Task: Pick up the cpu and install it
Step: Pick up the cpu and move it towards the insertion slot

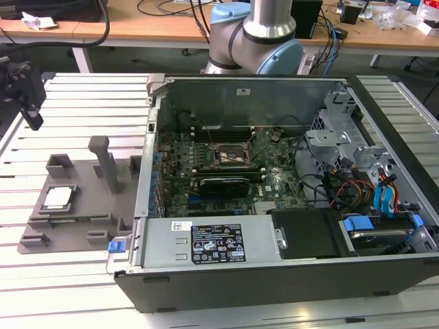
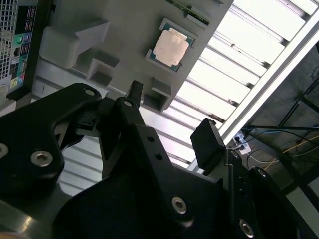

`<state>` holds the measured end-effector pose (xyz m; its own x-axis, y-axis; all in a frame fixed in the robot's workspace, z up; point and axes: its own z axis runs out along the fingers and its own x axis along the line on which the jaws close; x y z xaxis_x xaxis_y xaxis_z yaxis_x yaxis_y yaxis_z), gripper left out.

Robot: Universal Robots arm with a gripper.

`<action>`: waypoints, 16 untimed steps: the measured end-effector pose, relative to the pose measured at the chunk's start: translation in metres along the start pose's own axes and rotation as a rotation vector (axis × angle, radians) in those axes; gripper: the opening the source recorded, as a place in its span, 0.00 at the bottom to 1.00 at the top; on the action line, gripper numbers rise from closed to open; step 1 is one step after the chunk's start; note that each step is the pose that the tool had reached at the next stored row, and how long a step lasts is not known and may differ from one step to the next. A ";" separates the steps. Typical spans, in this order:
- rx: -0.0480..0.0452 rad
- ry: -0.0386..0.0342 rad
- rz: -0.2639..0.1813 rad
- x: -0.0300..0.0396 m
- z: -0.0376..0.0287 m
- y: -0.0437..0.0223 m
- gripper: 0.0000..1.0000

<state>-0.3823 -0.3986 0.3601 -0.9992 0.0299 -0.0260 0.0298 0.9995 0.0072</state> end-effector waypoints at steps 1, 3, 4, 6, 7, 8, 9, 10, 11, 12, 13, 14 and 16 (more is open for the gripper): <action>0.0000 0.0000 0.000 0.0000 0.0005 0.0000 0.66; 0.0000 0.0001 0.000 0.0001 0.0023 0.0000 0.66; 0.0000 0.0001 0.000 0.0001 0.0029 0.0000 0.66; 0.0000 0.0001 0.000 0.0001 0.0045 0.0000 0.66; 0.0000 0.0000 0.000 0.0002 0.0053 0.0000 0.66; 0.0001 0.0001 0.000 0.0002 0.0070 -0.0001 0.66; 0.0000 0.0001 0.000 0.0002 0.0075 -0.0001 0.66; 0.0000 0.0000 0.000 0.0002 0.0081 0.0000 0.66; 0.0000 0.0001 0.000 0.0003 0.0093 -0.0001 0.66; 0.0000 0.0000 0.000 0.0003 0.0103 -0.0001 0.66; 0.0001 0.0000 0.000 0.0003 0.0122 -0.0001 0.66; 0.0000 0.0000 0.000 0.0004 0.0133 -0.0001 0.66; 0.0000 0.0001 0.000 0.0004 0.0154 -0.0001 0.66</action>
<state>-0.3823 -0.3986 0.3448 -0.9992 0.0299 -0.0259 0.0298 0.9995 0.0072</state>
